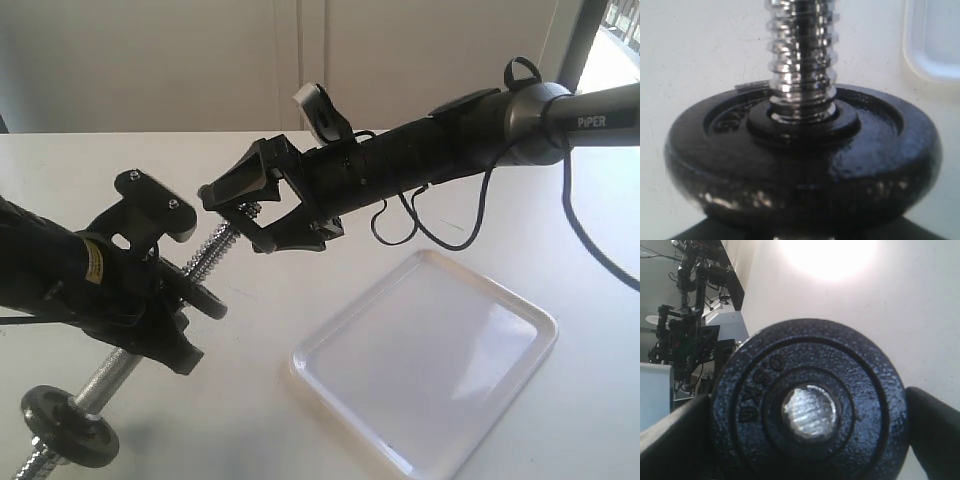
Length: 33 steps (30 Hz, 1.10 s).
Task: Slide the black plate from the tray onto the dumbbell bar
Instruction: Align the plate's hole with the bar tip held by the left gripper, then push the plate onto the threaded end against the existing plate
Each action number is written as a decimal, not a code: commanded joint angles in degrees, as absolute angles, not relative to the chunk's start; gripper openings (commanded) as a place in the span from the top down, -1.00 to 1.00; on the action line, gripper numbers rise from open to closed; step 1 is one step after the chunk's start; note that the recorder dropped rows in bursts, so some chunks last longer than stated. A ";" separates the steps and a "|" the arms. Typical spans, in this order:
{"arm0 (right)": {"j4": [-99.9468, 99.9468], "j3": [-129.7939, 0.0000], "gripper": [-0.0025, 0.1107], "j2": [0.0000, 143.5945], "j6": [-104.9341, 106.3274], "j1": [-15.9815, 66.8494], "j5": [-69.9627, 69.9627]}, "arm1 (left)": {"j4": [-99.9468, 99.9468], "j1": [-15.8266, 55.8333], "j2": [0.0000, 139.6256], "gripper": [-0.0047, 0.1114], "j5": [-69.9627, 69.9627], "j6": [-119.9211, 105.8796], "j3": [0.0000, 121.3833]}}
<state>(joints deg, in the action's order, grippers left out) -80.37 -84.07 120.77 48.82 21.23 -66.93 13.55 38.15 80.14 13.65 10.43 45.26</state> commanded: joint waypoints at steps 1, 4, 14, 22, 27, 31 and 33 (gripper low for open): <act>-86.03 -84.54 0.96 119.56 48.82 21.55 -69.96 | 13.75 38.47 76.93 0.92 2.20 11.20 46.82; -86.03 -84.54 0.96 119.56 48.82 21.55 -69.96 | 13.75 38.47 76.93 0.92 2.20 11.20 46.82; -85.00 -84.54 0.96 119.56 48.82 23.51 -69.96 | 13.75 38.47 76.93 0.92 2.20 11.20 46.82; -82.28 -84.54 0.96 119.56 48.71 26.24 -69.96 | 13.75 38.47 76.93 0.92 2.20 11.20 46.82; -80.98 -84.54 0.96 119.56 46.67 26.39 -69.96 | 13.75 38.47 76.93 0.92 2.20 11.20 46.82; -80.98 -84.54 0.96 119.56 46.21 26.63 -69.96 | 13.75 38.47 76.93 0.92 2.20 11.20 46.82; -80.98 -84.54 0.96 119.56 45.97 26.91 -69.96 | 13.75 38.47 76.93 0.92 2.20 11.20 46.82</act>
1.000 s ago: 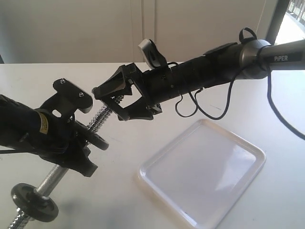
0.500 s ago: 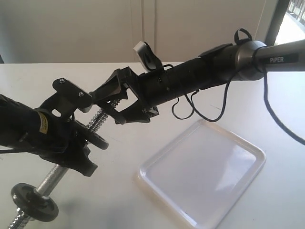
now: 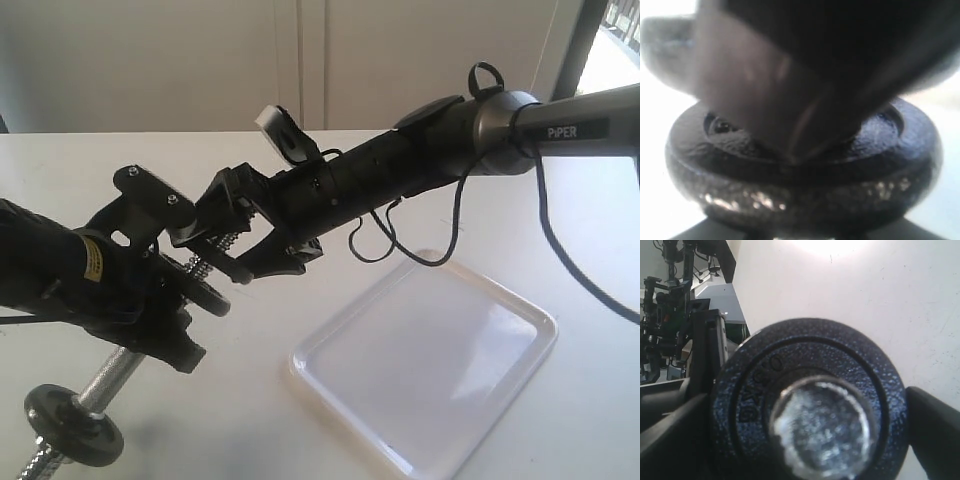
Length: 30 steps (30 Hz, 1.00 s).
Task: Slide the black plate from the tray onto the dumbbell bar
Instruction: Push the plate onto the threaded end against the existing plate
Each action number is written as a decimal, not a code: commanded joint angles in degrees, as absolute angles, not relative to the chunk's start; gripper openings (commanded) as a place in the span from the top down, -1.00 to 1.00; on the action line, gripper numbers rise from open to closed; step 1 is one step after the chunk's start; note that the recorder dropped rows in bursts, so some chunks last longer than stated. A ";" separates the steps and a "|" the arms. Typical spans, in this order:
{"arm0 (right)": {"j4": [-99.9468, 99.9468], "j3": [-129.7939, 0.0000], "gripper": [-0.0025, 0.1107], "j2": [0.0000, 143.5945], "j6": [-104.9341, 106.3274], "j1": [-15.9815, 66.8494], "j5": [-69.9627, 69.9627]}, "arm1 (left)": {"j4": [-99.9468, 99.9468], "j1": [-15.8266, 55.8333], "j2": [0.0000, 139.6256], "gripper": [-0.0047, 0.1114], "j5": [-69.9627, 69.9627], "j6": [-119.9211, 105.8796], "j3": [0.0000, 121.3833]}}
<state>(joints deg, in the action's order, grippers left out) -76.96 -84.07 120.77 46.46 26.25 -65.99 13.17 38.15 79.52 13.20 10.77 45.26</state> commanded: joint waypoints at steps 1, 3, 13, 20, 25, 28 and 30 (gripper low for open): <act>-80.98 -84.54 0.96 119.56 45.85 27.05 -69.96 | 13.75 38.47 76.93 0.92 2.20 11.20 46.82; -80.98 -84.54 0.96 119.56 45.77 27.54 -69.96 | 13.75 38.47 76.93 0.92 2.20 11.20 46.82; -80.38 -84.54 0.62 119.56 45.77 27.92 -69.96 | 13.75 38.47 76.94 0.92 2.31 11.20 46.82; -77.70 -84.54 -0.64 119.56 45.77 27.92 -69.94 | 13.75 38.47 76.94 0.92 2.53 11.20 46.82; -77.23 -84.54 -0.90 119.56 45.77 27.92 -69.14 | 13.75 38.47 76.94 0.92 2.53 11.20 46.82; -77.08 -84.54 -0.90 119.56 45.77 27.92 -69.15 | 13.75 38.47 76.94 0.92 2.53 11.20 46.82; -76.08 -84.54 -0.90 119.56 45.77 27.65 -69.15 | 13.75 38.47 76.94 0.92 2.53 11.20 46.82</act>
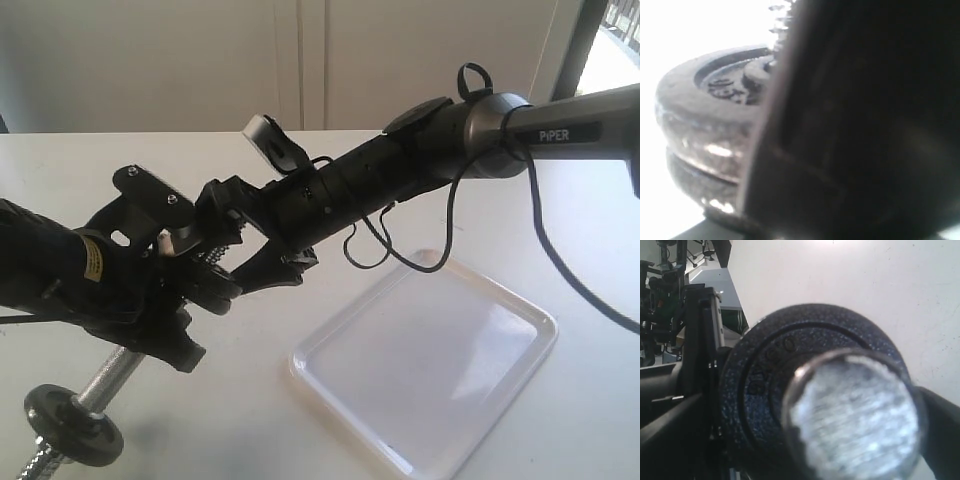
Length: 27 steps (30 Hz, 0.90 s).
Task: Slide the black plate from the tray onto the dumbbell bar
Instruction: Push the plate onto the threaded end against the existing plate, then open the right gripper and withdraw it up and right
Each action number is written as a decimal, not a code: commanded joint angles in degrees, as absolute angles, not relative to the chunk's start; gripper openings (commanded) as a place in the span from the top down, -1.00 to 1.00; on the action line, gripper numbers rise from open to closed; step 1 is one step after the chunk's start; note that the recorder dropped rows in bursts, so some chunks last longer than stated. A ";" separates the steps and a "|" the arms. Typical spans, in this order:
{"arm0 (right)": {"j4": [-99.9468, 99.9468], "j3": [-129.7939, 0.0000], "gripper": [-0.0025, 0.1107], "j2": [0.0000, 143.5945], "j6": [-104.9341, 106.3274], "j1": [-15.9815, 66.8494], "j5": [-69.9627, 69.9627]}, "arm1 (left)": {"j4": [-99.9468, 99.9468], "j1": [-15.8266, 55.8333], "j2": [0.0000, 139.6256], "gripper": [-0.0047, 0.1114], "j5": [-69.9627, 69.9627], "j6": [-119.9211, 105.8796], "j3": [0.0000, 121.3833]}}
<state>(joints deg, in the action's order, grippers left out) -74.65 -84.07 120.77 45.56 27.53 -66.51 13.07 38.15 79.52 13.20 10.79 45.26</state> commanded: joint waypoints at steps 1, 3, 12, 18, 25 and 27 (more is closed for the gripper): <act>-75.52 -84.54 -0.90 119.46 45.77 27.51 -69.15 | 13.75 38.47 76.94 0.92 2.53 11.20 46.82; -74.57 -84.54 -0.90 119.46 45.77 26.86 -68.84 | 13.75 38.47 76.94 0.92 2.53 11.20 46.82; -74.79 -84.64 -0.90 119.46 45.77 21.75 -69.71 | 13.75 38.47 76.94 0.92 2.53 11.20 46.82; -74.79 -84.64 -0.90 119.46 46.18 19.36 -69.96 | 13.75 38.47 76.94 0.92 2.53 11.20 46.82; -74.79 -87.00 -0.90 119.28 47.72 14.29 -69.96 | 13.75 38.47 76.94 0.92 2.53 11.20 46.82; -74.79 -87.91 -0.90 118.82 47.72 12.30 -69.96 | 13.75 38.47 76.94 0.92 2.53 11.20 46.82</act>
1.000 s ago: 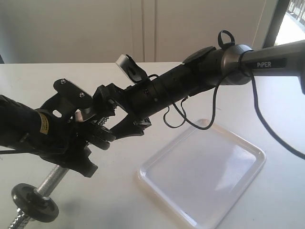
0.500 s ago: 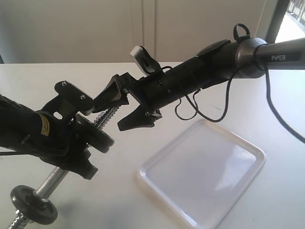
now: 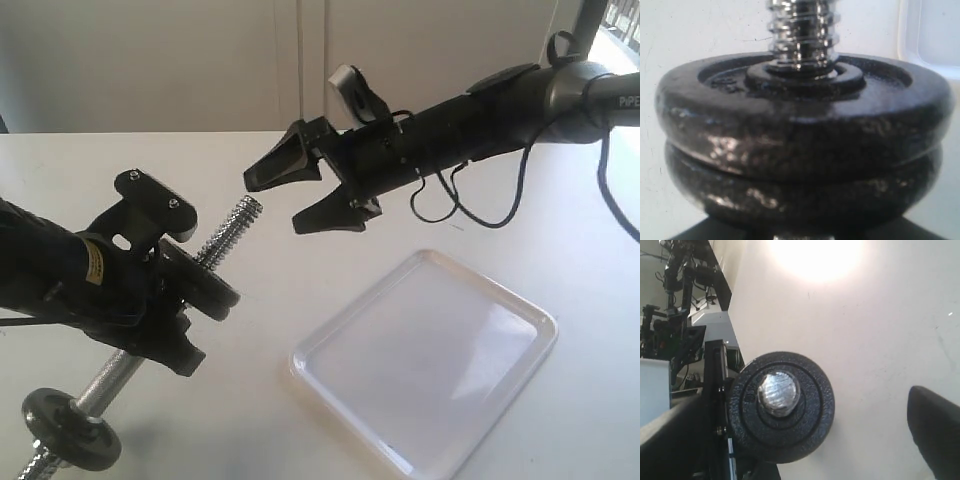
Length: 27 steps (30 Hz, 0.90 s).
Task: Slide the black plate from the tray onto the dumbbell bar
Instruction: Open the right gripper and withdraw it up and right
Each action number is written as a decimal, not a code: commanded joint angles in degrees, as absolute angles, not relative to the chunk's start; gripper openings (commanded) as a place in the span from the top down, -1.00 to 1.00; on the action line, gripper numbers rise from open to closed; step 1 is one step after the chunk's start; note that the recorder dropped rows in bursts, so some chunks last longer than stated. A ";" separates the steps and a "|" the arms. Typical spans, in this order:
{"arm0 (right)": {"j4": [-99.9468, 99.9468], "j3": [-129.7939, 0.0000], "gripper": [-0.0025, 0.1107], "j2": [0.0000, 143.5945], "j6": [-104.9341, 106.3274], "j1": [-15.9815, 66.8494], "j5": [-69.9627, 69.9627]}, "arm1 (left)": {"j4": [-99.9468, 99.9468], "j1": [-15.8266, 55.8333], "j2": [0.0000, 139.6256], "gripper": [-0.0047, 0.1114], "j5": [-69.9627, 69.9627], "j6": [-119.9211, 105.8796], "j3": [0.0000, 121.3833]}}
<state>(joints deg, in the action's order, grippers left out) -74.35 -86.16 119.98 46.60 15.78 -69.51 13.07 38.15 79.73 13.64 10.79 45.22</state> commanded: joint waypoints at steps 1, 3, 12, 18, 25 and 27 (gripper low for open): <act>-74.79 -88.44 -0.90 118.52 47.72 11.26 -69.96 | 13.75 38.47 76.94 0.92 2.53 11.20 46.82; -74.79 -89.28 -0.84 117.96 46.77 9.60 -69.96 | 13.75 38.47 76.94 0.92 2.53 11.20 46.82; -74.70 -89.27 0.94 110.21 49.71 5.13 -69.96 | 13.75 38.47 76.94 0.92 2.53 11.20 46.82; -72.81 -88.52 0.96 98.91 53.58 5.13 -69.96 | 13.75 38.47 76.94 0.92 2.53 11.20 46.82; -46.37 -80.37 0.96 80.89 45.59 7.88 -55.38 | 13.75 38.47 76.94 0.92 2.64 11.20 46.82; -40.16 -74.46 0.96 74.49 42.09 8.68 -46.52 | 13.75 38.47 76.94 0.92 2.64 11.20 46.82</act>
<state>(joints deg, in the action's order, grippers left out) -49.52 -80.54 82.25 46.69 7.71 -57.26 13.07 38.15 79.73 13.64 10.79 45.22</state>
